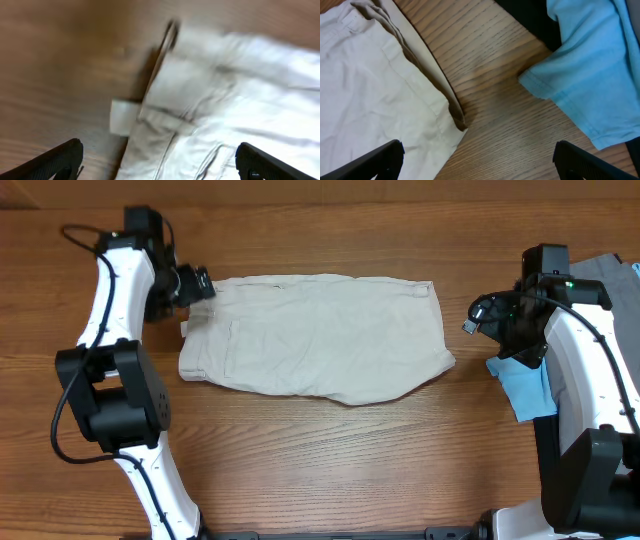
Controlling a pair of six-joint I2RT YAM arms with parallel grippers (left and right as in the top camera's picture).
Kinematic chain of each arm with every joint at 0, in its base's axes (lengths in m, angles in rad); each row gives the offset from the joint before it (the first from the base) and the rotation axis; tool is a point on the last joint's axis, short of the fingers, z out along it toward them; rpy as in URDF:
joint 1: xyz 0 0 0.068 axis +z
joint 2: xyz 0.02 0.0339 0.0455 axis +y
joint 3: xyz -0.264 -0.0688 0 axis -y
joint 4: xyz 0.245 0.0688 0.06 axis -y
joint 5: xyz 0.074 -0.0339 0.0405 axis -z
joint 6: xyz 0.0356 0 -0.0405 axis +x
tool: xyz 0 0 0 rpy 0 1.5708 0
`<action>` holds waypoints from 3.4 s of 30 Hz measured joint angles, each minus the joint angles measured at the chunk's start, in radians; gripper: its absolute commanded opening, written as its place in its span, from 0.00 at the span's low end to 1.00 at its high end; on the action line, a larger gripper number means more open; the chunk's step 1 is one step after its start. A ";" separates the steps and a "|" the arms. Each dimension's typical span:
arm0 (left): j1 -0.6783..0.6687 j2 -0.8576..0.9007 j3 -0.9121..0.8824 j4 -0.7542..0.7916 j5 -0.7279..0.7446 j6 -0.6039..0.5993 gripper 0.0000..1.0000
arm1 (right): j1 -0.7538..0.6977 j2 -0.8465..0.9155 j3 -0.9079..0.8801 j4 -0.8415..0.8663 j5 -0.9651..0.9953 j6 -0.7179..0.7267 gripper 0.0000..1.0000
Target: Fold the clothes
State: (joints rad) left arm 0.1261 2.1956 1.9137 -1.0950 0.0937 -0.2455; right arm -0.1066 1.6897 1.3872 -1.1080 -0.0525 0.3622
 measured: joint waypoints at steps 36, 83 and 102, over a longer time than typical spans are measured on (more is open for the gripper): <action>0.000 0.116 0.029 0.140 0.094 0.489 0.81 | 0.000 0.000 0.000 0.000 0.000 0.000 1.00; -0.001 0.120 -0.023 0.236 0.112 0.481 0.58 | 0.000 0.000 0.000 0.000 0.000 0.000 1.00; -0.001 0.113 -0.015 0.177 0.183 0.485 0.09 | 0.000 0.000 0.000 -0.001 0.000 0.000 1.00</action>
State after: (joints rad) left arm 0.1253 2.3081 1.8988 -0.9184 0.2771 0.2394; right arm -0.1070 1.6897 1.3872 -1.1088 -0.0525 0.3622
